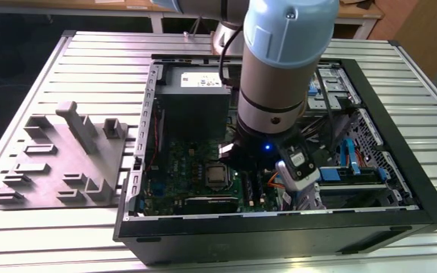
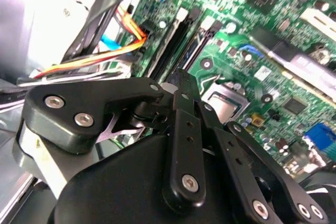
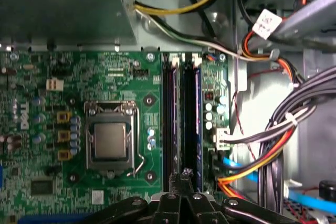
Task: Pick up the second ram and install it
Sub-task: 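Press down the second ram until it locks into place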
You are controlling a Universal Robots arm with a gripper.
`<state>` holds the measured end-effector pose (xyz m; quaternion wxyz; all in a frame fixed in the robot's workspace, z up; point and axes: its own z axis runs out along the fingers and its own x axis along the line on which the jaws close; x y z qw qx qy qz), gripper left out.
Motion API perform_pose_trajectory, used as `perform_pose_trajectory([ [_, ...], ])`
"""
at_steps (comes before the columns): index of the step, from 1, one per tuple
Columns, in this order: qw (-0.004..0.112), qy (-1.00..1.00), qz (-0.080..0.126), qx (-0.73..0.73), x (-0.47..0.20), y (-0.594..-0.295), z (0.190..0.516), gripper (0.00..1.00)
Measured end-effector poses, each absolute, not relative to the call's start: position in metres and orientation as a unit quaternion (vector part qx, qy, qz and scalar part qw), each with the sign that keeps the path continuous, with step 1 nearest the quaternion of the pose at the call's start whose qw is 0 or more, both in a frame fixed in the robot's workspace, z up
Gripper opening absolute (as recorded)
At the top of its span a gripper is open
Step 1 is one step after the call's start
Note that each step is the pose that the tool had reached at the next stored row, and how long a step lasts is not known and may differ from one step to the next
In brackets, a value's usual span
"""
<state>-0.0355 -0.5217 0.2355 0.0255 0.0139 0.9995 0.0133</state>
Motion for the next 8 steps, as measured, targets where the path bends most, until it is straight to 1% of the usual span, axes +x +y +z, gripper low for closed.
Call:
perform_pose_trajectory([
  [8,0.025,0.999,0.013,0.014,-0.0355,-0.5293,0.2354,0.1],
])
